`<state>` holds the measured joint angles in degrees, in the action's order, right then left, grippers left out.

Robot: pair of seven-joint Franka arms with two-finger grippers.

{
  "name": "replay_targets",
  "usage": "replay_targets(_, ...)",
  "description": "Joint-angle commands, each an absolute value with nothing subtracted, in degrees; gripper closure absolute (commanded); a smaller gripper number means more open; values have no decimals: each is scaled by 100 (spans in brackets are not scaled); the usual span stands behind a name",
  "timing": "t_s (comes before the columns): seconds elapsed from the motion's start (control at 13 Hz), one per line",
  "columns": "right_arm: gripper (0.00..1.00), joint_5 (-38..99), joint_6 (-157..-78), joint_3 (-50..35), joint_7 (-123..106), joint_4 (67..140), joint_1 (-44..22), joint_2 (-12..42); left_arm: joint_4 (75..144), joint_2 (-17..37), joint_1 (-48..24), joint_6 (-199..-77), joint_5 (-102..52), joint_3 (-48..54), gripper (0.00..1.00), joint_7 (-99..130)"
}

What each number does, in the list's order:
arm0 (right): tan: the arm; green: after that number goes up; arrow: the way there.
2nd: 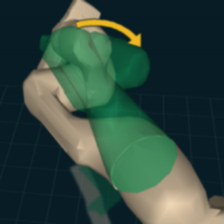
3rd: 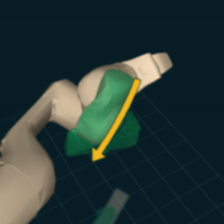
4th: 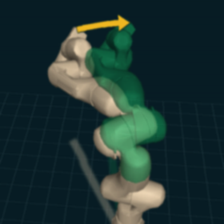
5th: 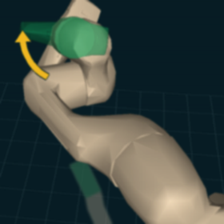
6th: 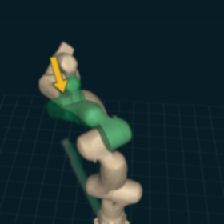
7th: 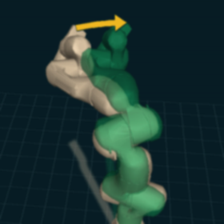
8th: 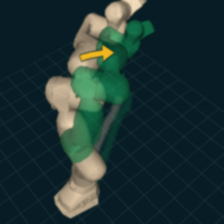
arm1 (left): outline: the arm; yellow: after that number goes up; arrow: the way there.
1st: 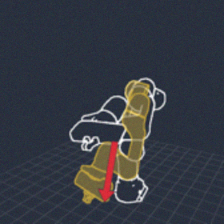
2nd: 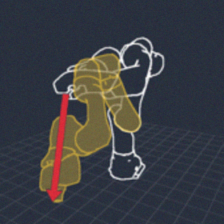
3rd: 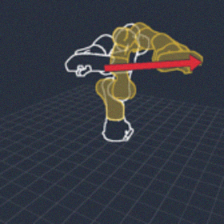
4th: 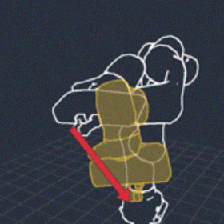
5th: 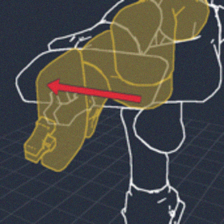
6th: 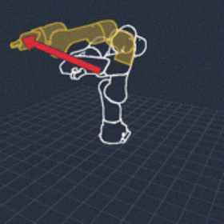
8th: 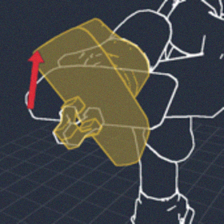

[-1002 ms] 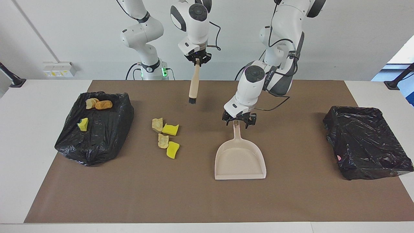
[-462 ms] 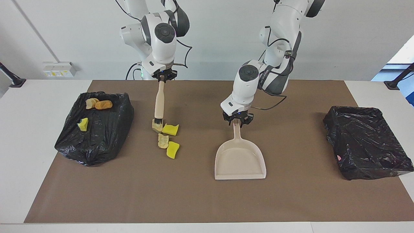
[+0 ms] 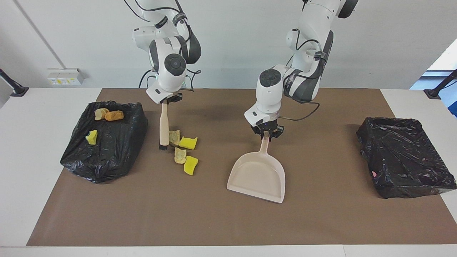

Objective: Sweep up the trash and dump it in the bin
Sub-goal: 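Lift the dustpan with the left gripper while the right gripper lifts the brush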

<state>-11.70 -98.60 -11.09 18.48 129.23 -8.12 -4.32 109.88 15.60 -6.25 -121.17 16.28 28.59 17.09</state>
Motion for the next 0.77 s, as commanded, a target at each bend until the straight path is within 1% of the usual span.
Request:
replay_targets(0.0, 100, -1170, -9985, -1178, 1269, 12955, -712, -334, 10881, 1433, -466, -11796, 1714, 2900, 100, 760)
replay_targets(0.08, 100, -1047, -10002, -1178, 1222, 12964, -747, -195, 10872, 1415, -388, -11725, 1714, 2900, 100, 121)
replay_targets(0.23, 100, -818, -10011, -1187, 1038, 12903, -773, -141, 10872, 1380, -299, -11628, 1696, 2900, 100, -1320)
replay_targets(0.46, 100, -90, -10055, -1187, 826, 12683, -782, 35, 10898, 1362, -246, -11462, 1722, 2900, 100, -2807)
replay_targets(0.62, 100, 341, -10090, -1187, 826, 12499, -791, 219, 10969, 1283, -273, -11461, 1723, 2900, 100, -4475)
replay_targets(0.69, 100, 456, -10081, -1187, 826, 12385, -800, 281, 10977, 1275, -255, -11426, 1723, 2900, 100, -4639)
